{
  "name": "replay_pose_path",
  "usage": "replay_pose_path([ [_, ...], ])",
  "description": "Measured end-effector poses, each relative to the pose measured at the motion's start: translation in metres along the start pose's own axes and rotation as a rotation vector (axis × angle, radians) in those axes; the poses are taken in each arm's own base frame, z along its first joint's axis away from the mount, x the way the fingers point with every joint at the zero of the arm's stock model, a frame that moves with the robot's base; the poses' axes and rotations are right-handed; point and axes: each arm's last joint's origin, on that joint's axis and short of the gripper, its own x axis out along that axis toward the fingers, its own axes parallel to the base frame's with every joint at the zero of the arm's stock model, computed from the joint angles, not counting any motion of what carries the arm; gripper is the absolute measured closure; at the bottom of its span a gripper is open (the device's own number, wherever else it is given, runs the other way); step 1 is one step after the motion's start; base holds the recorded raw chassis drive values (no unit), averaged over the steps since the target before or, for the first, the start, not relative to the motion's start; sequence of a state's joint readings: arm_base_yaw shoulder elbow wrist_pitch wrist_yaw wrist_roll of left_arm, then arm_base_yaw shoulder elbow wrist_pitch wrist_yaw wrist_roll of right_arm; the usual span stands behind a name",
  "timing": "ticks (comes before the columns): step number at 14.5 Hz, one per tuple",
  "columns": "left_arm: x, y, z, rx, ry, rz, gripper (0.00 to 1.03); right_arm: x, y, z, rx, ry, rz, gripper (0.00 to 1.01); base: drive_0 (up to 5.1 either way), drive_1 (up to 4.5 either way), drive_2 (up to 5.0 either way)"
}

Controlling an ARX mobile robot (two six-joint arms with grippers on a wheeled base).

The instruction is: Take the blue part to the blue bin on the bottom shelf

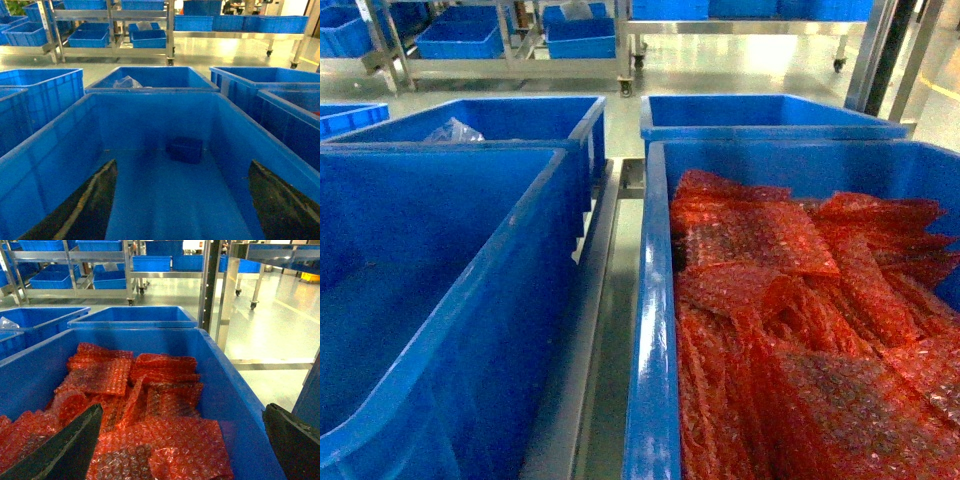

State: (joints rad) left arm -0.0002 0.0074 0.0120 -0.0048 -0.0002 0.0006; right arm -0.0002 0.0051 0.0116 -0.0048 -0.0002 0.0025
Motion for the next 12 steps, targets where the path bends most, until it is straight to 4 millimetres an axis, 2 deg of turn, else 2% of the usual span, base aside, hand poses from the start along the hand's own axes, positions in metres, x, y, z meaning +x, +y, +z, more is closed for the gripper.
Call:
replay_pose_path([
  [7,0.0000,0.0000,0.0000,0.001,0.000,0.000,0.03,0.0000,0.0000,0.0000,0.000,0.000,0.000,0.03,0.0,0.00,0.0],
  [12,0.0000,0.0000,0.0000,0.000,0.000,0.000,0.05,0.0000,0.0000,0.0000,0.000,0.000,0.000,0.03,0.0,0.00,0.0],
])
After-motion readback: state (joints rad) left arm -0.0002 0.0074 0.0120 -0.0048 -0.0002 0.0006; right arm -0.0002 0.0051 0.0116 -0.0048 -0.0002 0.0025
